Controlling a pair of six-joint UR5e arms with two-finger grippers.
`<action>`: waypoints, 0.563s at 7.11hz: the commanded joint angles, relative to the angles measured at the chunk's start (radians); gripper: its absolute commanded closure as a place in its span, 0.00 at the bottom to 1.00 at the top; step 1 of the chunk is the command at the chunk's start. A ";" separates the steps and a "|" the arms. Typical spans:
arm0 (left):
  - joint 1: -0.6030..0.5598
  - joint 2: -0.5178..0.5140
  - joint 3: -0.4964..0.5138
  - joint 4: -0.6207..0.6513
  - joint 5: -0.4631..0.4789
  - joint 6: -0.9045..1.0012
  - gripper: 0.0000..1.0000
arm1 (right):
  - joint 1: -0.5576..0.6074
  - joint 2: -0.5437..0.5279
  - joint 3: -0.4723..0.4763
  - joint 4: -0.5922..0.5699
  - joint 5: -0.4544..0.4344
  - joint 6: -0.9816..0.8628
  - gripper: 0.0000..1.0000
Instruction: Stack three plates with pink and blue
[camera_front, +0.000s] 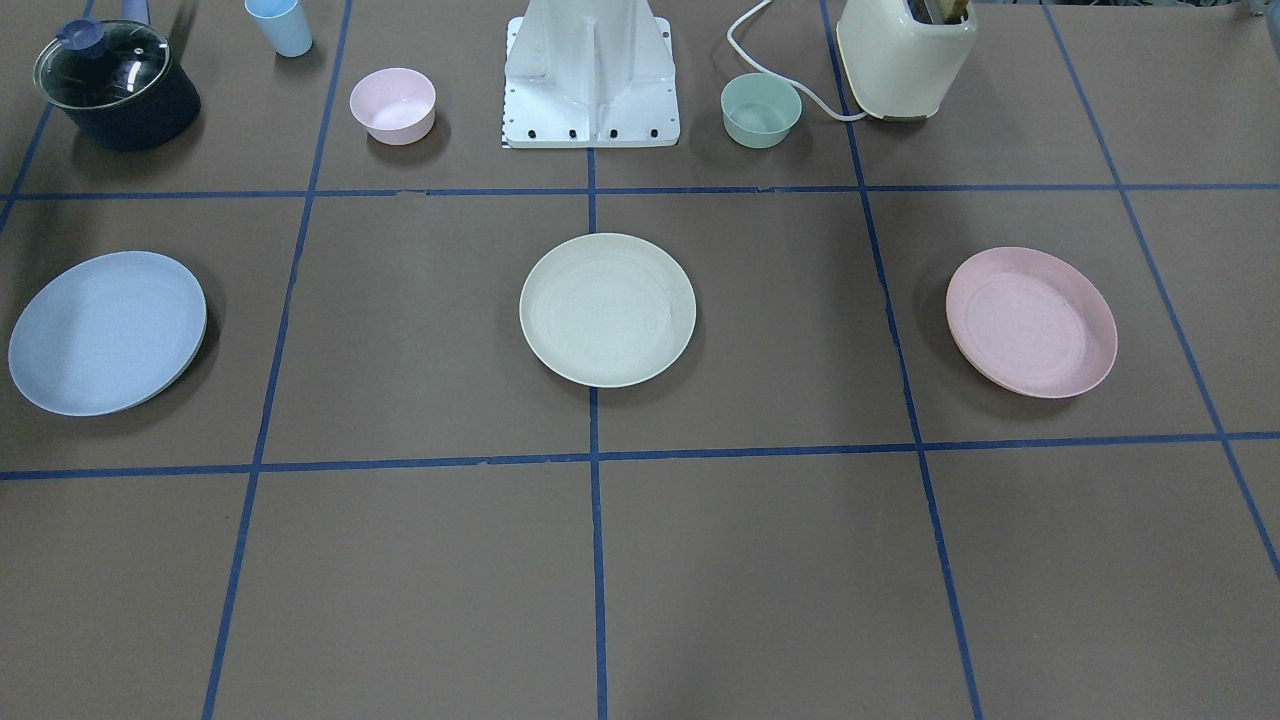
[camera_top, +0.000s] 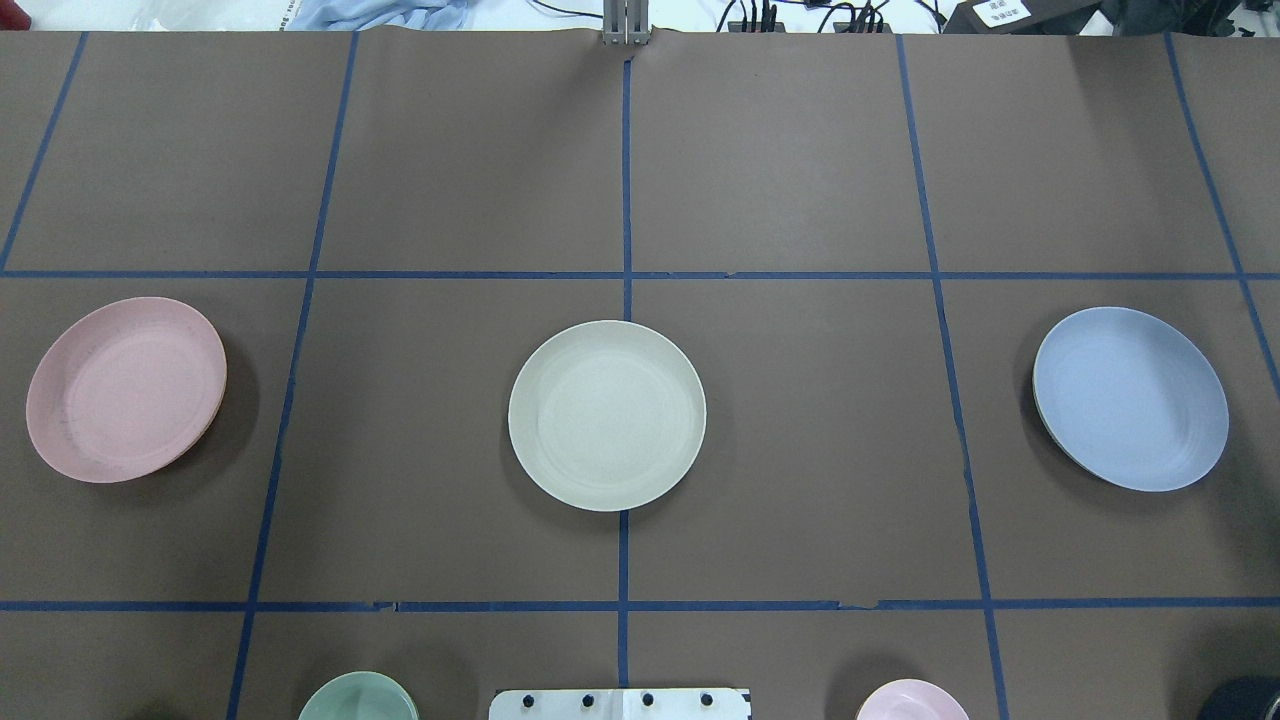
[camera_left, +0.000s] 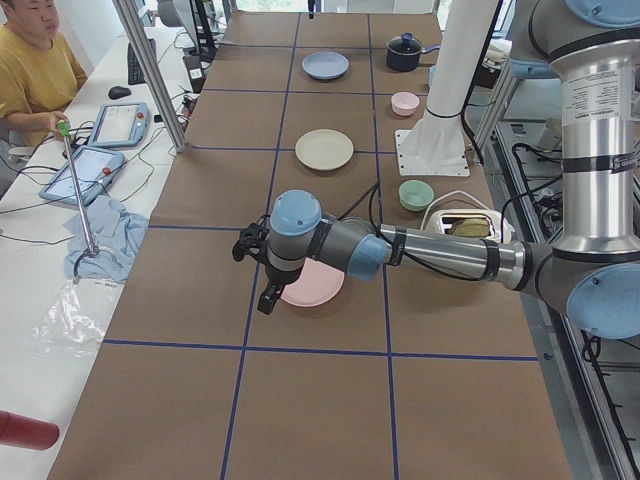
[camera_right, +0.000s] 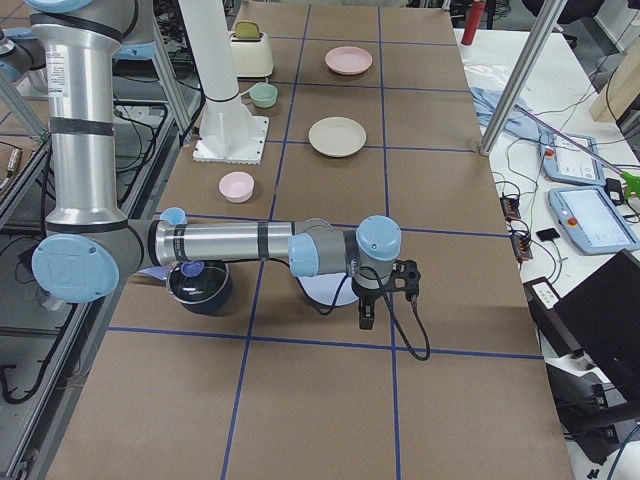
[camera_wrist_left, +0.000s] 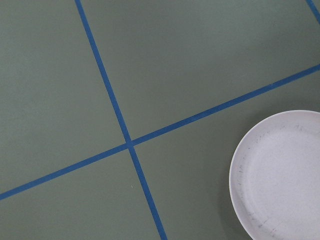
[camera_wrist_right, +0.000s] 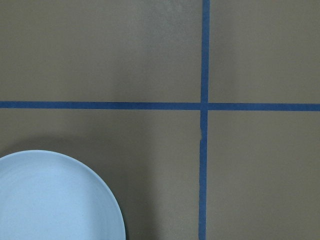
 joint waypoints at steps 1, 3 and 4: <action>0.001 -0.002 0.013 -0.005 0.000 0.001 0.00 | 0.001 -0.013 0.015 0.001 0.004 0.001 0.00; 0.007 -0.001 0.024 -0.009 0.000 0.002 0.00 | -0.001 -0.018 0.016 0.014 0.007 -0.002 0.00; 0.013 -0.004 0.044 -0.027 -0.003 -0.001 0.00 | -0.002 -0.016 0.014 0.021 0.010 -0.002 0.00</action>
